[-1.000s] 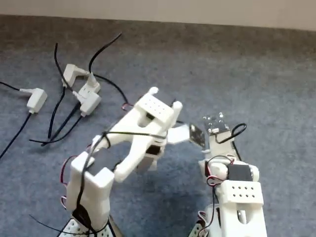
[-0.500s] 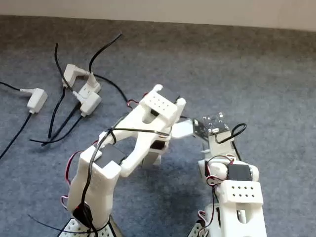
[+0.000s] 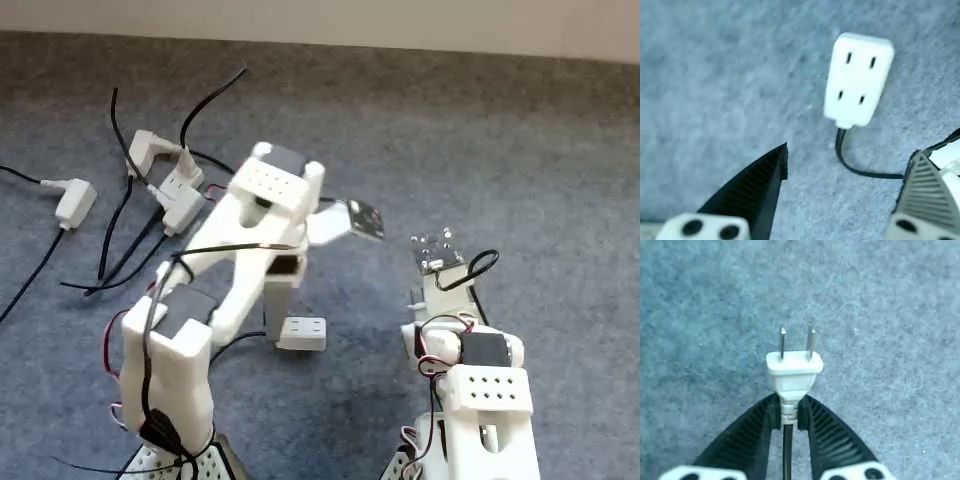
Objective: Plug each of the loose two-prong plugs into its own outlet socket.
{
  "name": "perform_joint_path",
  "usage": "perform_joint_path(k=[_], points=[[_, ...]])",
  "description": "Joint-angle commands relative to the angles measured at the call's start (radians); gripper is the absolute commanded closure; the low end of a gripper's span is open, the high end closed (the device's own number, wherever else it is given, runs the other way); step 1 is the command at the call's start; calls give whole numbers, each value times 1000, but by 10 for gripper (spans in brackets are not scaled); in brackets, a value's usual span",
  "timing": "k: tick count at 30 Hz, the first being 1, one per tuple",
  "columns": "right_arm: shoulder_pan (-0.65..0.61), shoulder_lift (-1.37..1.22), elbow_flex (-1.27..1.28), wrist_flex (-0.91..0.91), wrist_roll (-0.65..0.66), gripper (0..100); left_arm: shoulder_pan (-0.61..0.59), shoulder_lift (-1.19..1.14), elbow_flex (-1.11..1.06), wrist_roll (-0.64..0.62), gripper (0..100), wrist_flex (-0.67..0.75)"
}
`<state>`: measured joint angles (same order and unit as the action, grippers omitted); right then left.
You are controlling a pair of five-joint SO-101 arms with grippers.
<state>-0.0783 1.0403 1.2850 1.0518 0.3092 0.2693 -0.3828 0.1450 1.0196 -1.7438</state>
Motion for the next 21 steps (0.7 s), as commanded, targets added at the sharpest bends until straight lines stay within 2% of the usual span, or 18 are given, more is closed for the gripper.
perform_joint_path(k=[1, 4, 9, 11, 13, 17, 21], points=[[5, 16, -13, -7, 9, 992, -120, 110, 54, 5, 635, -15], [2, 13, -44, -4, 9, 992, -206, 143, 56, -12, 635, -15], [-110, -163, -317, 173, -12, 992, -329, 143, 2, -253, 636, 55], [-162, -260, -450, 225, -68, 992, -344, 153, -56, -296, 636, 106], [-206, -341, -547, 251, -95, 992, -343, 156, -119, -295, 636, 147], [-222, -430, -547, 202, -100, 992, -272, 188, -321, -275, 636, 273], [-275, -441, -555, 199, -103, 992, -174, 263, -550, -318, 636, 485]])
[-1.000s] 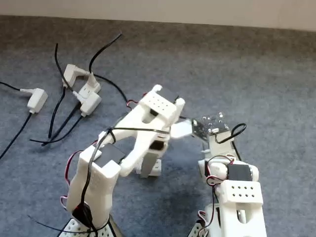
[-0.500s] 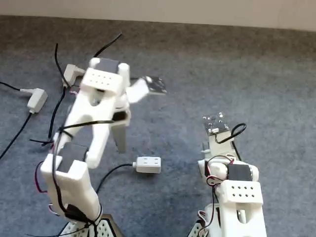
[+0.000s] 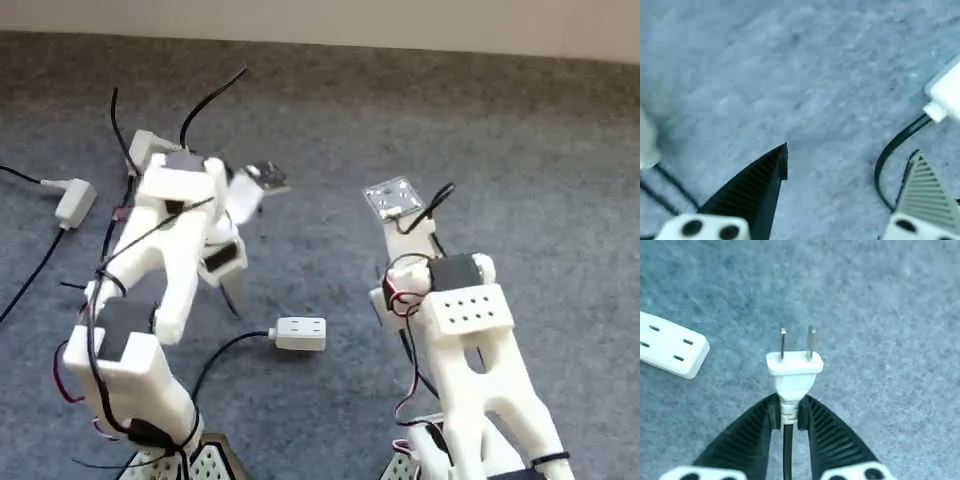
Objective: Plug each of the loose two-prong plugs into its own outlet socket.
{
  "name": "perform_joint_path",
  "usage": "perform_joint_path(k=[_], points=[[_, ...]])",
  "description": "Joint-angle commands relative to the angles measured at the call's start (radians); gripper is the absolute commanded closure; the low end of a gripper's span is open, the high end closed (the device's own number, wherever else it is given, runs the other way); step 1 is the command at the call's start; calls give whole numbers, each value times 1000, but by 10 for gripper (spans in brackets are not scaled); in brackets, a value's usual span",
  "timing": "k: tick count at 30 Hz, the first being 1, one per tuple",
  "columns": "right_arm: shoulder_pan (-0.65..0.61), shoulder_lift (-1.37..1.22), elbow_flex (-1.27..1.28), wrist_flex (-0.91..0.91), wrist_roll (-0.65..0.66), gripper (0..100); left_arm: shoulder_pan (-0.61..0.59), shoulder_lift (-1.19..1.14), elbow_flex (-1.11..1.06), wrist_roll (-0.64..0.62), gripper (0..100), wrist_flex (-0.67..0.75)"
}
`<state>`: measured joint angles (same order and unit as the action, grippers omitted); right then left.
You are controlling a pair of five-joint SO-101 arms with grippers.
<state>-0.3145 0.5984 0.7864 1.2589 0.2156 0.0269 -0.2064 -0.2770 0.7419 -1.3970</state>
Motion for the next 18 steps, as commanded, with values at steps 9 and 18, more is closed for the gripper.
perform_joint_path(k=[9, 18], points=[[-67, 1, -18, -16, -5, 992, 189, 236, -346, -123, 636, 350], [-65, -1, -15, -7, -3, 992, 90, 343, -361, -77, 636, 322]])
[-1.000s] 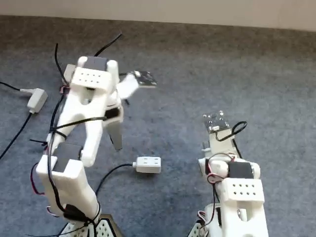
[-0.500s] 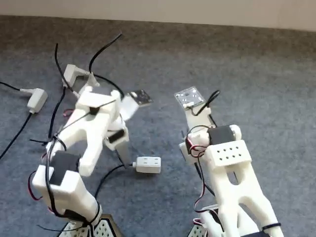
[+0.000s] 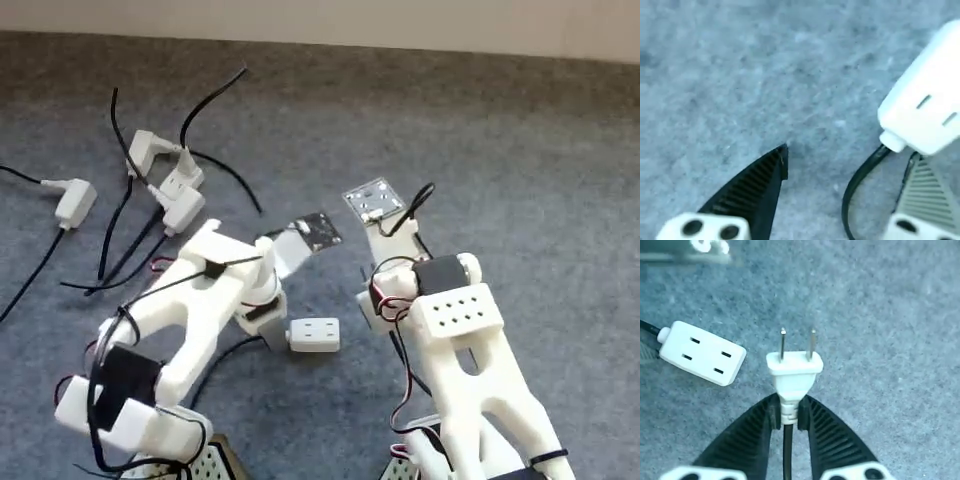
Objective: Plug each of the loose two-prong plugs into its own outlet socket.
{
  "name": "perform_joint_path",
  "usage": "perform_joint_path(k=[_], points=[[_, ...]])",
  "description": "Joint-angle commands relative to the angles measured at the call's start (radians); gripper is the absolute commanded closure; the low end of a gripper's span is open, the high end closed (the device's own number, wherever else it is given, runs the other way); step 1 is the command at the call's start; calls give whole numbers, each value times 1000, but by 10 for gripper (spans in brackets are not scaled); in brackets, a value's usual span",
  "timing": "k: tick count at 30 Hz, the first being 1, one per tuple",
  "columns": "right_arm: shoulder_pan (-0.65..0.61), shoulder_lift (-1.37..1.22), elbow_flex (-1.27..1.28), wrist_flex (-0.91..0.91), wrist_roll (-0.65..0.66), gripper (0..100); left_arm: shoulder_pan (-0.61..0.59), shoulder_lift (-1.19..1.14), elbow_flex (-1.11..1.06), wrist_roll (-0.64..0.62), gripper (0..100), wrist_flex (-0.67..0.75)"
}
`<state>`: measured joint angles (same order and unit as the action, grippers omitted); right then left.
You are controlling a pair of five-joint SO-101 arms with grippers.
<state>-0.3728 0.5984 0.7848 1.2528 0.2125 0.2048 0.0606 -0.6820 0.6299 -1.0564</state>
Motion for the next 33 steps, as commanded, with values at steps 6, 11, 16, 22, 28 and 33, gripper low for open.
perform_joint_path(k=[6, 11, 16, 22, 28, 33], points=[[-8, -8, -16, 4, 0, 992, -302, 246, 136, 196, 634, -192], [-111, -10, -62, 48, 112, 992, -456, 381, 127, 124, 635, -198], [-148, 1, -179, 179, 299, 992, -664, 435, -41, -23, 635, -120], [-237, -15, -297, 108, 183, 992, -619, 499, -177, -132, 635, 87], [-378, -140, -297, -65, 80, 992, -387, 662, -174, -319, 631, 63], [-343, -166, -295, -208, 75, 992, -367, 917, -108, -344, 634, 63]])
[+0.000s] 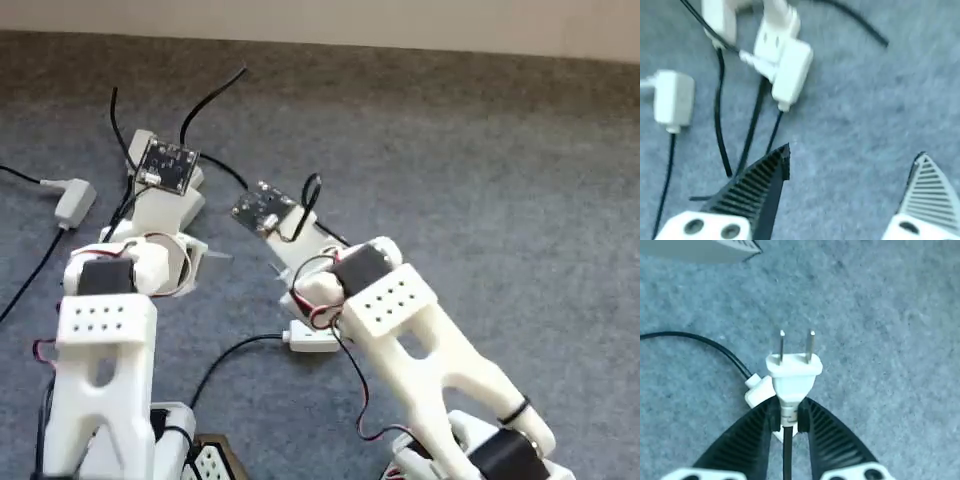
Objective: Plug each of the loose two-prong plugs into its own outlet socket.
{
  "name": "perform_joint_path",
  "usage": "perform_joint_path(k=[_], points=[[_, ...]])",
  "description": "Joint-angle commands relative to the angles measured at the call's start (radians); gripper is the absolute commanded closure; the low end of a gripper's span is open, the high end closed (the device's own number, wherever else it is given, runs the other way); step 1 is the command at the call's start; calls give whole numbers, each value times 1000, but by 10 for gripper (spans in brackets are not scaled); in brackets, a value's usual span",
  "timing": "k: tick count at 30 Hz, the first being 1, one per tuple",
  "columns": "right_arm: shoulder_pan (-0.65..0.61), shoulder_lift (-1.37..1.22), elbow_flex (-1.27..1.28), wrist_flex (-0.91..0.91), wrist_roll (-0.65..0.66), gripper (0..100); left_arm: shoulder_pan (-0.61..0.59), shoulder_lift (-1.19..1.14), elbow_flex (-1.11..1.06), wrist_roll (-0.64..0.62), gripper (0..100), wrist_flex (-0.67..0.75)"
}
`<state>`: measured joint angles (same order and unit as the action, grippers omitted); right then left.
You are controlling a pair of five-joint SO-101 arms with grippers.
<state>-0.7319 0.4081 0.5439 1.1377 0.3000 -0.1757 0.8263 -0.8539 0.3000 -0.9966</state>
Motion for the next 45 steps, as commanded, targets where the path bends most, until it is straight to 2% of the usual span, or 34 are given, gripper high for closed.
perform_joint_path(k=[1, 4, 7, 12, 18, 20, 27, 32, 37, 40, 45], points=[[15, 42, -42, -128, -20, 992, -1, 205, 81, -14, 635, 0], [4, 128, 84, -268, -64, 992, -39, 374, 65, 54, 635, -26], [-36, 219, 242, -367, -68, 992, -35, 522, -64, 9, 635, -43], [-88, 278, 303, -361, -68, 992, -7, 713, -311, -69, 632, 20], [-94, 285, 331, -360, -69, 992, 24, 857, -440, -106, 632, 29], [-99, 283, 349, -371, -69, 992, 42, 888, -479, -143, 632, 29], [-114, 278, 401, -414, -69, 992, 65, 946, -526, -150, 634, 29], [-117, 277, 403, -414, -72, 992, 145, 949, -561, -150, 634, 35], [-176, 278, 409, -414, -92, 992, 176, 940, -631, -146, 635, 141], [-176, 285, 409, -409, -97, 992, 173, 940, -656, -144, 635, 146], [-170, 323, 325, -271, -104, 992, 170, 941, -700, -100, 635, 149]])
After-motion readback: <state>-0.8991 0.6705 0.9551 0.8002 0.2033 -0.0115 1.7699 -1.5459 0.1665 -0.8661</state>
